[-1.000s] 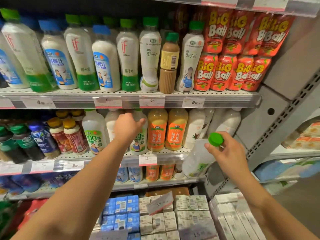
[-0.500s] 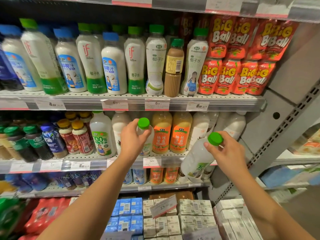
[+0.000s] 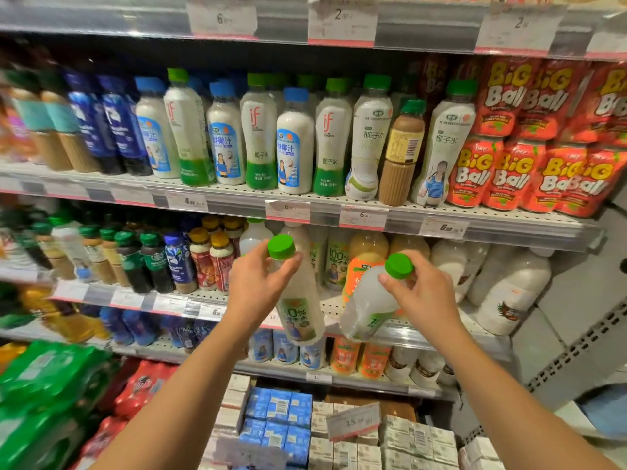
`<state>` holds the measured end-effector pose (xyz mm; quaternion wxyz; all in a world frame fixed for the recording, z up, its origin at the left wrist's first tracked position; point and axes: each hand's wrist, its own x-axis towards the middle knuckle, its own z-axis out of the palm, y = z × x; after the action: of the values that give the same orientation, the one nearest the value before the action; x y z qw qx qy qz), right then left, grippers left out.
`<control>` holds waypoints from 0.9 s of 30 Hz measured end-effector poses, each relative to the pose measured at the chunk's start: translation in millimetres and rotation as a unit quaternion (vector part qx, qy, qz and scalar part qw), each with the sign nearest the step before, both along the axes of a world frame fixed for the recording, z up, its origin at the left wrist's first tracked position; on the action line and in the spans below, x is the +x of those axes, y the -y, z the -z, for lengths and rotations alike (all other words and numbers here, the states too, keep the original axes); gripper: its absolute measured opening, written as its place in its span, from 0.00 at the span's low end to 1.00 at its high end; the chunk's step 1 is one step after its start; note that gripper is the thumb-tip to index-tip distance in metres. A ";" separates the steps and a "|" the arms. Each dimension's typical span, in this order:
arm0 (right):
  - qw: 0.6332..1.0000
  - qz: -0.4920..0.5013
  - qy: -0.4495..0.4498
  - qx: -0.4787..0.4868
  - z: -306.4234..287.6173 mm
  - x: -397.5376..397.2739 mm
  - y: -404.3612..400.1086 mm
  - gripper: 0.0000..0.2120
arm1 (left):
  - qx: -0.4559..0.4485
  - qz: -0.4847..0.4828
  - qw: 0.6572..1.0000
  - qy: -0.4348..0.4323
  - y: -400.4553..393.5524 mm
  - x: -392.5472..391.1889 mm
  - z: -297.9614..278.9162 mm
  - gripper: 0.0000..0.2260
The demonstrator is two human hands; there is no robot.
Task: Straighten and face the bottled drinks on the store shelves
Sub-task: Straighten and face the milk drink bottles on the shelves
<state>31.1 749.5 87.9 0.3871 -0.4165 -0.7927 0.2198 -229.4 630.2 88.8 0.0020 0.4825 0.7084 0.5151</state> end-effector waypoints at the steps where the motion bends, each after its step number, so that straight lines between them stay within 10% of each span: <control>1: 1.000 -0.010 0.008 0.004 -0.2 -9.8 -0.6 0.11 | -0.001 -0.004 1.000 -0.013 5.1 -2.8 -2.4 0.15; 27: 0.980 0.100 0.159 -0.063 -1.0 -149.5 -48.0 0.25 | -0.013 0.008 1.000 0.014 53.6 -19.2 20.9 0.15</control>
<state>-118.5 797.6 88.9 0.2493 -0.5465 -0.7831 0.1608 -248.6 576.5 67.9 0.0223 0.4812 0.7111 0.5121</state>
